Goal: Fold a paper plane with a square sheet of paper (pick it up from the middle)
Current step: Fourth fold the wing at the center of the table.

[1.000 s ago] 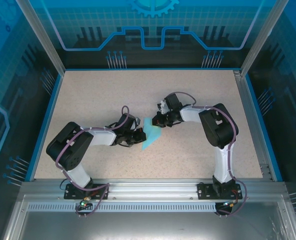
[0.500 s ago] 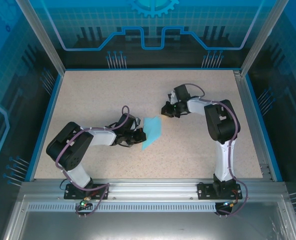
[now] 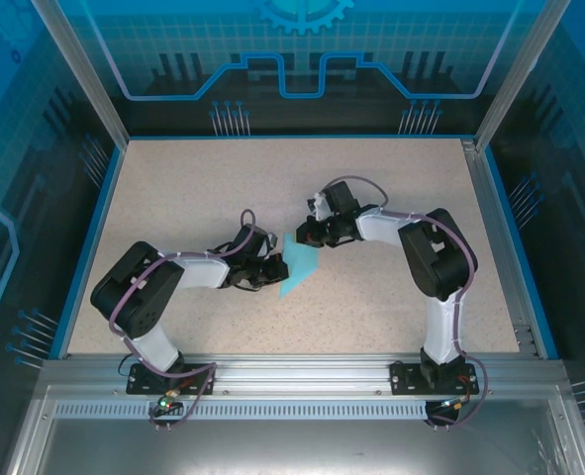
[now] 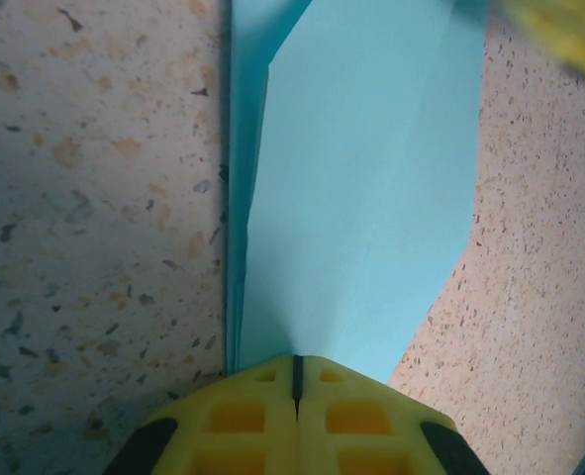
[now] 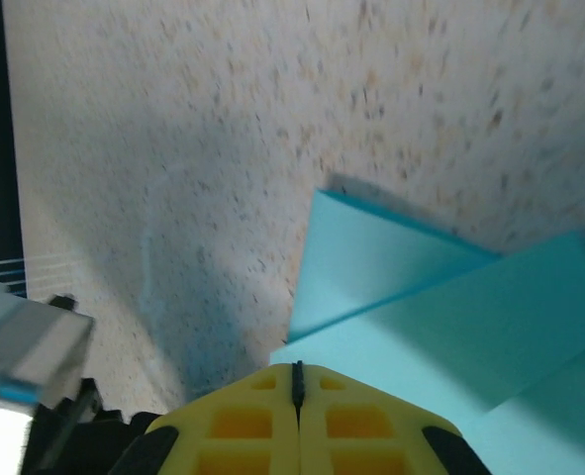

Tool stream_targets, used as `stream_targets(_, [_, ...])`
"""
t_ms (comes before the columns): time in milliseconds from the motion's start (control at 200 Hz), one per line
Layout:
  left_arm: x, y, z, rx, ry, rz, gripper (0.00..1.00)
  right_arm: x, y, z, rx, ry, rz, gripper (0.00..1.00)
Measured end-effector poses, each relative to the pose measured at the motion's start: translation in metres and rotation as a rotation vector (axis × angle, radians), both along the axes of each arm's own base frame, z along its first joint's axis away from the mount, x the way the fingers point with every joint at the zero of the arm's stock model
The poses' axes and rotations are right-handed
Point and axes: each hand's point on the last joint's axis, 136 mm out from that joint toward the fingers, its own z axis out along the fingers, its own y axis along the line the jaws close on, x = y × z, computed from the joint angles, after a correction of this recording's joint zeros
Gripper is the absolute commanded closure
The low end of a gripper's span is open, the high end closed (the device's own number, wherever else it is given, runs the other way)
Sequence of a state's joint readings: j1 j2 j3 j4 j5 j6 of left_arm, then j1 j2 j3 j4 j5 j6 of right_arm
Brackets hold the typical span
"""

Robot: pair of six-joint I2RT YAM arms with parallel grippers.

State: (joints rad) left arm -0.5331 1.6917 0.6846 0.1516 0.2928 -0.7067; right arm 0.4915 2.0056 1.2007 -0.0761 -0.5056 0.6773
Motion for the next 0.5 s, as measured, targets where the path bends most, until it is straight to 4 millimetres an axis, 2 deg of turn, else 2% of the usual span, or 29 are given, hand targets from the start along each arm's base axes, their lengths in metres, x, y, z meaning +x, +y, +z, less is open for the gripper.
stream_targets(180, [-0.004, 0.003, 0.001, 0.01, 0.013, -0.001, 1.0, -0.007, -0.004, -0.027, -0.029, 0.054, -0.009, 0.96])
stream_targets(335, [-0.011, 0.009, 0.002, 0.037, 0.04, 0.004, 0.98, -0.007, -0.004, -0.028, -0.021, 0.055, -0.007, 0.97])
stream_targets(500, [-0.025, 0.02, 0.011, 0.077, 0.084, 0.015, 0.87, -0.008, -0.003, -0.028, -0.016, 0.052, -0.004, 0.97])
